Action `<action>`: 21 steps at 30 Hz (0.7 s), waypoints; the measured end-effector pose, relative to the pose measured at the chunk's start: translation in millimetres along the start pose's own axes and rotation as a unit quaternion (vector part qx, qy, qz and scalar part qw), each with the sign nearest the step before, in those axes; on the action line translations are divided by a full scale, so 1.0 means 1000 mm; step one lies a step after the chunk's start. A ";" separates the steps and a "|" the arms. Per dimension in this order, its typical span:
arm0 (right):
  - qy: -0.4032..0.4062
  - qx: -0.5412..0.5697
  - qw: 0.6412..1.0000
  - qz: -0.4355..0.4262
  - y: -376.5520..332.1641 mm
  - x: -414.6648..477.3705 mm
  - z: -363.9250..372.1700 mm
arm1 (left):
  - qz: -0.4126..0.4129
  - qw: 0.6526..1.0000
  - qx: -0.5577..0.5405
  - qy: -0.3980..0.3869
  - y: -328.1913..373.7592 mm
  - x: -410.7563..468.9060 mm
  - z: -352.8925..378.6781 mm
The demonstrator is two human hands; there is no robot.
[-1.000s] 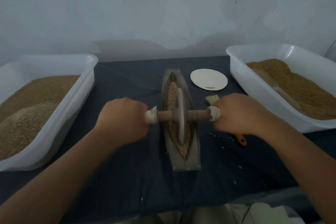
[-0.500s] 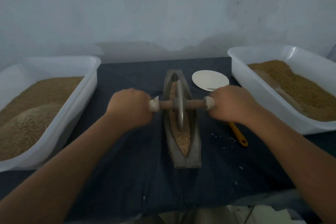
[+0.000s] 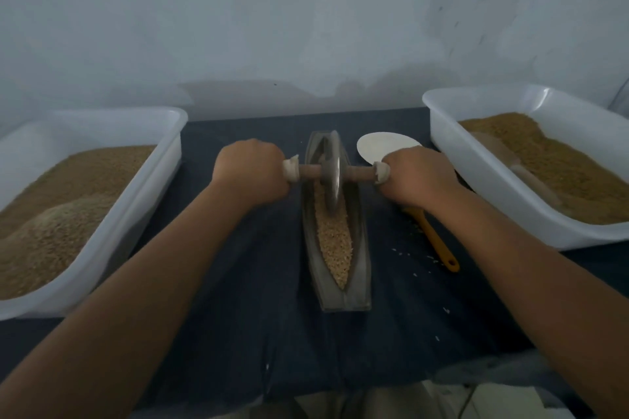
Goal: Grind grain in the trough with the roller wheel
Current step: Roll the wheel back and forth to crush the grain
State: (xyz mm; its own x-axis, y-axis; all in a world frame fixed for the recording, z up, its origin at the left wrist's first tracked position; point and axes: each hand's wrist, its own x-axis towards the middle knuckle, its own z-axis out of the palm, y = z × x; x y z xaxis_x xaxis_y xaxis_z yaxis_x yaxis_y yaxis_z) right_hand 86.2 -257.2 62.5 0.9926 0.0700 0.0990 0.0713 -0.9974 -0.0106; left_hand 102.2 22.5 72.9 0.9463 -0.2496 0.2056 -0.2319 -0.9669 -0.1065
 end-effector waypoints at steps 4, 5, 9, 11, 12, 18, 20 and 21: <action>-0.014 -0.021 0.997 -0.073 0.014 -0.062 -0.004 | 0.057 0.997 0.015 0.055 -0.007 -0.075 0.012; 0.009 -0.021 0.996 -0.088 0.016 -0.073 -0.004 | 0.068 0.994 0.014 0.083 -0.008 -0.089 0.014; 0.048 -0.038 0.995 -0.073 0.010 -0.051 0.001 | 0.028 0.998 -0.006 0.056 -0.012 -0.069 0.027; 0.062 -0.016 0.997 -0.053 0.002 -0.021 0.002 | -0.013 1.000 -0.008 0.019 -0.008 -0.028 0.025; 0.076 -0.014 0.996 -0.040 0.000 -0.007 0.001 | -0.028 1.000 -0.010 0.010 -0.007 -0.008 0.023; 0.011 -0.031 0.999 -0.032 0.004 -0.001 -0.005 | -0.016 1.000 -0.019 0.006 -0.003 -0.016 0.012; 0.011 -0.039 0.996 -0.075 0.010 -0.036 -0.006 | 0.021 0.999 -0.013 0.034 -0.008 -0.056 0.019; 0.041 -0.049 0.992 -0.105 0.011 -0.054 -0.008 | 0.035 0.998 -0.017 0.051 -0.010 -0.075 0.022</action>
State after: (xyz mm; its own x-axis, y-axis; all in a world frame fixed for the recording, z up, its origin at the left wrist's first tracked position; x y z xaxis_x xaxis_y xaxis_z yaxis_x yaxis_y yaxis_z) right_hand 33.0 -272.3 64.7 0.9453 0.2790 0.1690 0.2620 -0.9581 0.1159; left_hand 38.7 52.1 37.5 0.9003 -0.3190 0.2961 -0.3060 -0.9477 -0.0906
